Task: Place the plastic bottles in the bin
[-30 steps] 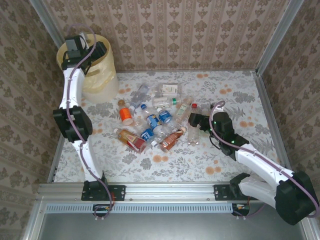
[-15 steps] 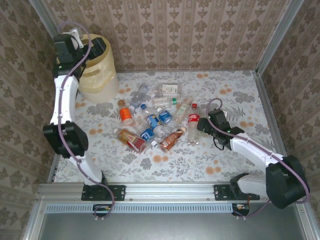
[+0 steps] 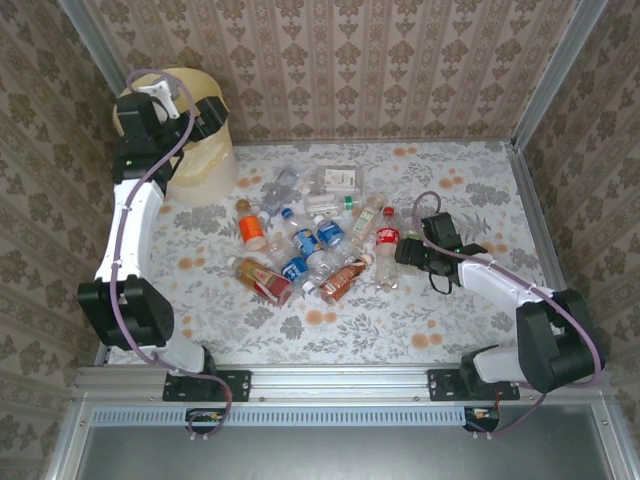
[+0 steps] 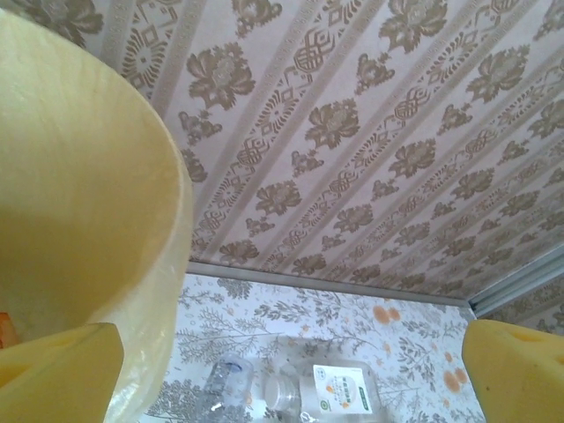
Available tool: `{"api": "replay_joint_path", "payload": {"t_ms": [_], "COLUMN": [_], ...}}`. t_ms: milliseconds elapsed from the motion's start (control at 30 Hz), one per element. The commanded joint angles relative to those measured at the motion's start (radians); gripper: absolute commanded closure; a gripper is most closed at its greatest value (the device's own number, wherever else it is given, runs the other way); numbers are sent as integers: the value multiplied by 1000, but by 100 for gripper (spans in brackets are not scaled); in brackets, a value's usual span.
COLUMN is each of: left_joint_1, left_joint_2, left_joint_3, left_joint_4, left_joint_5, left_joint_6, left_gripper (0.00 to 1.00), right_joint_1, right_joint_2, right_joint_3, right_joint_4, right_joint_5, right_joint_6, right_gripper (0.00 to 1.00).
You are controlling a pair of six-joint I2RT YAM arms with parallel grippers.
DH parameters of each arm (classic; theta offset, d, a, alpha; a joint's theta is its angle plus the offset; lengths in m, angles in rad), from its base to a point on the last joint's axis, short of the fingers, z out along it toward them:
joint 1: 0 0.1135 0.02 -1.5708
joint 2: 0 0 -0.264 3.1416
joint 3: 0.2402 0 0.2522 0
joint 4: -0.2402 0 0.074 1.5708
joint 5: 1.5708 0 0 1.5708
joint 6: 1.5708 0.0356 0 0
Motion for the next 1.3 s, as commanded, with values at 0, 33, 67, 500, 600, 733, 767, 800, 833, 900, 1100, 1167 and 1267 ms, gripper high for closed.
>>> {"api": "replay_joint_path", "payload": {"t_ms": [0, 33, 67, 500, 600, 733, 767, 800, 833, 900, 1100, 1167, 1267], "left_joint_1": [-11, -13, -14, -33, -43, -60, -66, -71, -77, -91, -153, -175, -217], "left_joint_2": [-45, -47, -46, -25, -19, -13, -11, -12, -11, -8, 16, 27, 57], "left_joint_3": [-13, -13, -12, 24, 30, 32, 30, 30, 29, 30, 44, 42, 39], "left_joint_4": [30, 25, 20, -32, -46, -53, -54, -55, -55, -55, -87, -88, -75], "left_joint_5": [8, 8, 7, 8, 5, -8, -13, -18, -23, -25, -34, -41, -39], "left_joint_6": [-4, -2, 2, 17, 10, 3, 1, -4, -9, -16, -18, -26, -40], "left_gripper": [0, 0, 0, 0, 0, 0, 0, 0, 0, 0, 0, 0, 0], "right_joint_1": [-5, -5, -5, -5, -4, -5, -5, -5, -4, -6, -5, -5, -4], "right_joint_2": [33, 35, 69, 156, 174, 197, 199, 198, 196, 183, 79, 22, -61], "right_joint_3": [34, 44, 55, 95, 100, 104, 103, 100, 97, 90, 39, 11, -32], "right_joint_4": [-36, -57, -76, -72, -61, -56, -56, -55, -56, -58, -25, 20, 107], "right_joint_5": [-18, 10, 35, 56, 58, 71, 76, 82, 90, 109, 168, 148, 121], "right_joint_6": [-27, -18, -11, -56, -67, -69, -68, -67, -67, -63, -55, -61, -59], "right_gripper": [16, 15, 14, 23, 24, 25, 26, 28, 30, 34, 43, 49, 53]}}
